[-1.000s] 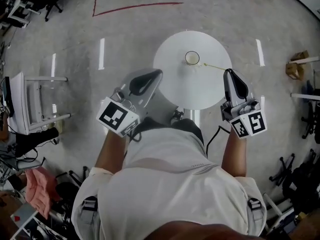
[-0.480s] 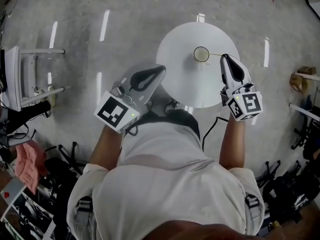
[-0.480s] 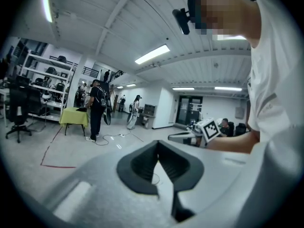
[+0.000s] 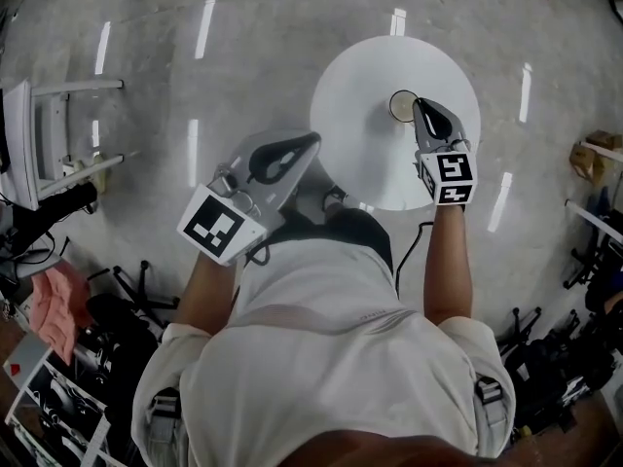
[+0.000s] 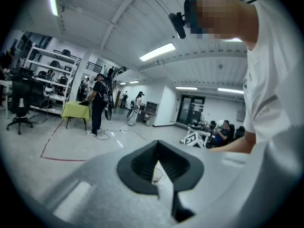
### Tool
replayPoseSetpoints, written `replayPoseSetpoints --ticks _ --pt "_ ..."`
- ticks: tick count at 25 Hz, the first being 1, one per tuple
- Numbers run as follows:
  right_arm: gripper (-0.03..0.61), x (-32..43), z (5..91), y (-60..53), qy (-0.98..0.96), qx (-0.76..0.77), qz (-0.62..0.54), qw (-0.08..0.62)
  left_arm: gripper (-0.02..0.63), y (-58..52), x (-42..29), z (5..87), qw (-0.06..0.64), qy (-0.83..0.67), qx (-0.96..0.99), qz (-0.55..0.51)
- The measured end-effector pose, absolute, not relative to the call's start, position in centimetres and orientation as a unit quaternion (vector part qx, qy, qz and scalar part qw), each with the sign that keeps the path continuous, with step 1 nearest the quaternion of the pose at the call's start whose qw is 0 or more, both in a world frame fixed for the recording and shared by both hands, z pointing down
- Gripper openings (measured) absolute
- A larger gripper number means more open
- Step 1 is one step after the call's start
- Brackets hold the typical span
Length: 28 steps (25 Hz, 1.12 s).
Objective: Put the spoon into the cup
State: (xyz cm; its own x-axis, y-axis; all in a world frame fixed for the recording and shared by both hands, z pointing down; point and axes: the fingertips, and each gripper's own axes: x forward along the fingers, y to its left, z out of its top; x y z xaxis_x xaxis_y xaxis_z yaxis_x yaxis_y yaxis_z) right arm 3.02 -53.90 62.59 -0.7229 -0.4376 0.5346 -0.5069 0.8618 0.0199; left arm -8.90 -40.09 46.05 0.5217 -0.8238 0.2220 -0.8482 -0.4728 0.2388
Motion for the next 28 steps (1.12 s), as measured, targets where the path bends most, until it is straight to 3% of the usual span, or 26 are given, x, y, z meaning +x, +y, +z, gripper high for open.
replayPoseSetpoints --ticks 14,18,21,25,28 --pt "0.018 3.2 68.4 -54.3 -0.91 0.285 0.137 0.269 0.003 -39.4 -9.4 47.2 0.172 -0.473 0.863 0.031" --pt "0.099 3.7 68.5 -54.1 -0.905 0.292 0.147 0.271 0.003 -39.1 -9.1 47.2 0.171 -0.467 0.867 0.03" --pt "0.115 4.2 67.2 -54.0 -0.903 0.31 0.141 0.261 0.003 -38.6 -9.1 46.8 0.167 -0.463 0.87 0.028" --pt "0.108 4.3 62.3 -53.2 -0.907 0.334 0.119 0.227 0.003 -37.7 -9.6 45.0 0.147 -0.452 0.879 0.024" --pt "0.019 5.1 57.3 -52.1 -0.912 0.352 0.111 0.177 0.003 -37.6 -9.0 42.9 0.126 -0.445 0.886 0.026"
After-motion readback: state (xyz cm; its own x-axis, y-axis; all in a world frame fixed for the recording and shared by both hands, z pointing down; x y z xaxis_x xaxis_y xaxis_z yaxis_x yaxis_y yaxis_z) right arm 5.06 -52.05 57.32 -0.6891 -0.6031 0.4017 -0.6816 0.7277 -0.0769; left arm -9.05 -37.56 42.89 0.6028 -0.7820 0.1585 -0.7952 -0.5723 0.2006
